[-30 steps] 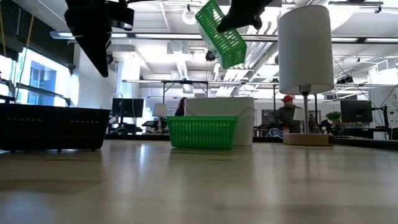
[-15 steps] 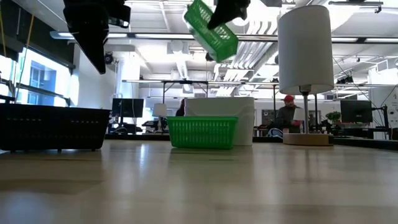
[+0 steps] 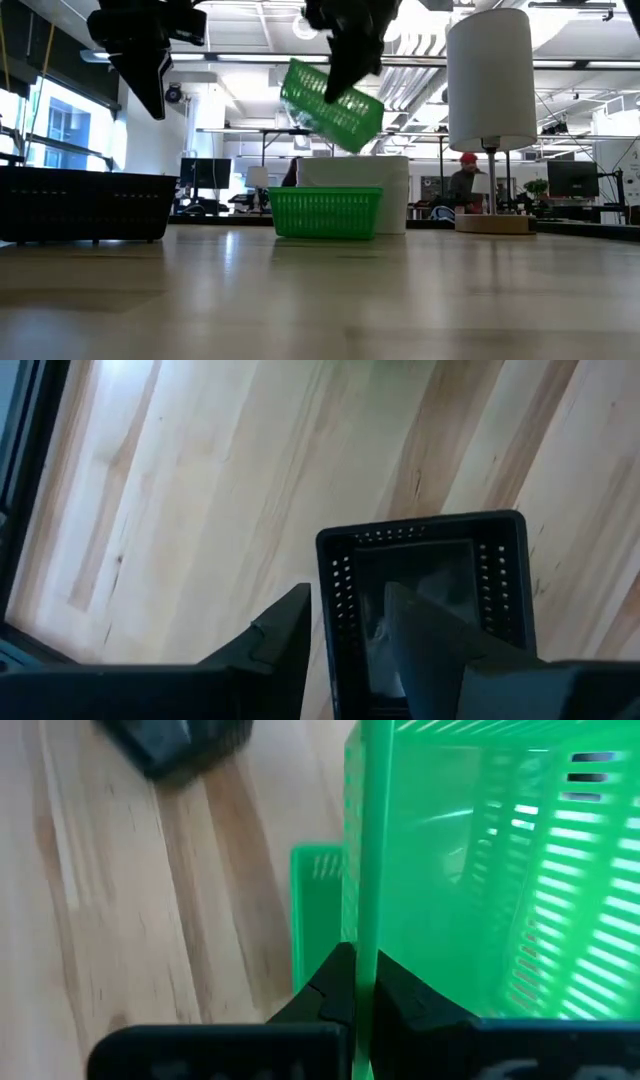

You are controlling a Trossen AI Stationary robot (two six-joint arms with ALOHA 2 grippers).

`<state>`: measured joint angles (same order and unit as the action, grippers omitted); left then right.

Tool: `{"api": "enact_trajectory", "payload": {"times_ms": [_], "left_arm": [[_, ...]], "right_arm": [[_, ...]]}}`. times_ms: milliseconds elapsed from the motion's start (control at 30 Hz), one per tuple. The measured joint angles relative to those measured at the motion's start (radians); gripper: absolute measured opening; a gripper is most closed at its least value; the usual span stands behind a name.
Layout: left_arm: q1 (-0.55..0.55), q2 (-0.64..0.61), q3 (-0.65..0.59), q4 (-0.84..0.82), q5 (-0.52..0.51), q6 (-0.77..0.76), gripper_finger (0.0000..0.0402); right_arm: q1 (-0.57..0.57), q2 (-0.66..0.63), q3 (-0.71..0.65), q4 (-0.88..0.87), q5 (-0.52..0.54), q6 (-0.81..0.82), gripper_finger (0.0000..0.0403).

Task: Stack baskets by color
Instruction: Stack the right green bin on the green bins

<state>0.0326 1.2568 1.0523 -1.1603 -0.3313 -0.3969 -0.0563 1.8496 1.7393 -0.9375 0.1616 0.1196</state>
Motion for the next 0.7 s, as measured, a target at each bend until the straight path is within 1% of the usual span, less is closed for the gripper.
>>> {"api": "enact_trajectory", "payload": {"times_ms": [233, 700], "left_arm": [[0.000, 0.000, 0.000, -0.001, -0.002, 0.016, 0.0117], [0.000, 0.001, 0.000, 0.000, -0.003, 0.016, 0.0117]], "right_arm": [[0.002, 0.063, 0.000, -0.026, -0.066, 0.019, 0.0000], [0.005, 0.148, 0.000, -0.064, -0.058, -0.013, 0.0000]]}}
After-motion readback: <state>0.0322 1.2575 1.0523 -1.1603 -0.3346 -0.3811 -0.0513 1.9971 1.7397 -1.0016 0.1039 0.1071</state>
